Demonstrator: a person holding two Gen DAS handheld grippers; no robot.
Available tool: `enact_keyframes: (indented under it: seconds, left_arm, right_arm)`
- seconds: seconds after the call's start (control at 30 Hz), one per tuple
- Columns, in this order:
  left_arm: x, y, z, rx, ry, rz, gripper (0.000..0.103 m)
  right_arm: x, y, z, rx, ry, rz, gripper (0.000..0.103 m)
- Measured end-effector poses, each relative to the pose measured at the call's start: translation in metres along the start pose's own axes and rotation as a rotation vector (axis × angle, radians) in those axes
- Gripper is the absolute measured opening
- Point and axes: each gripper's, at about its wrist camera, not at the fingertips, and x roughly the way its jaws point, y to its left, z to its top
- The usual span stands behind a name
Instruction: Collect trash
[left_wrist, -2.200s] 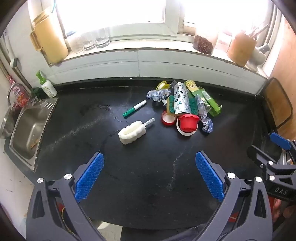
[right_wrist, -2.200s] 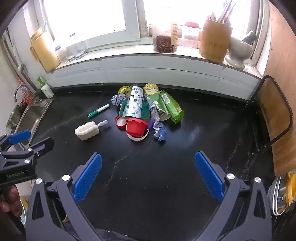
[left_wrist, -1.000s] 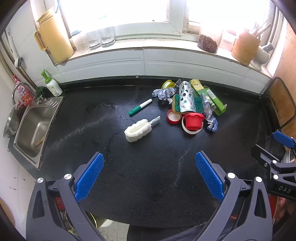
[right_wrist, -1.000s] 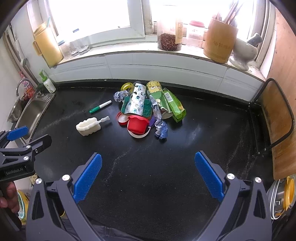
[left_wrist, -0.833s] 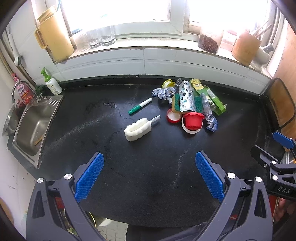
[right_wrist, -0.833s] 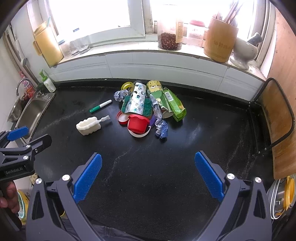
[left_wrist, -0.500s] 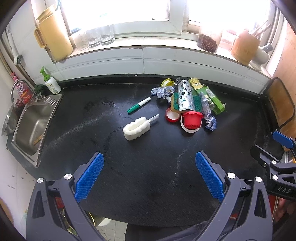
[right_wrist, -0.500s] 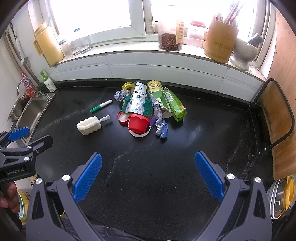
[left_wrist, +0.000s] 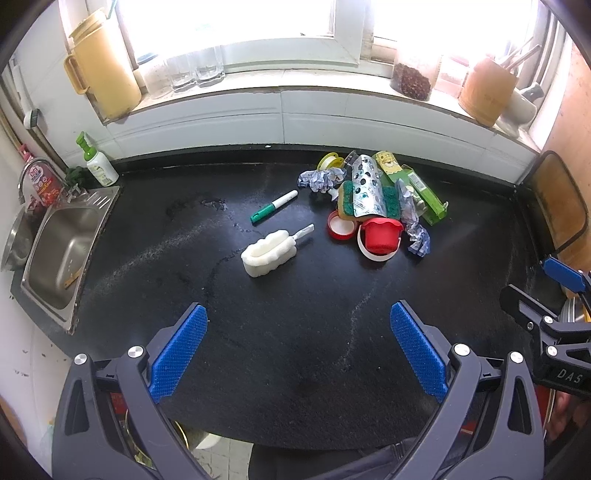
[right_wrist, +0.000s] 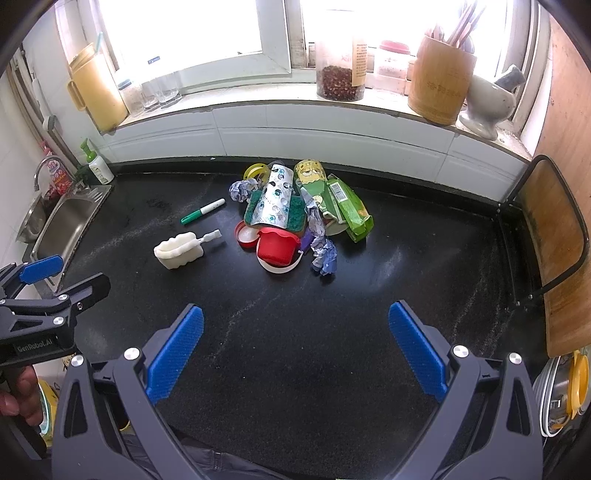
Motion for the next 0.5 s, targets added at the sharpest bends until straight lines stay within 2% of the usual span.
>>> enact_keyframes:
  seconds: [0.27, 0.5]
  left_arm:
    - [0.007, 0.0, -0.001, 0.004, 0.012, -0.032, 0.097]
    - [0.024, 0.002, 0.001, 0.039, -0.009, -0.074, 0.097]
  right_arm:
    - [0.004, -0.002, 0.001, 0.001, 0.007, 0.005, 0.097]
    - [0.024, -0.018, 0.002, 0.015, 0.015, 0.017, 0.097]
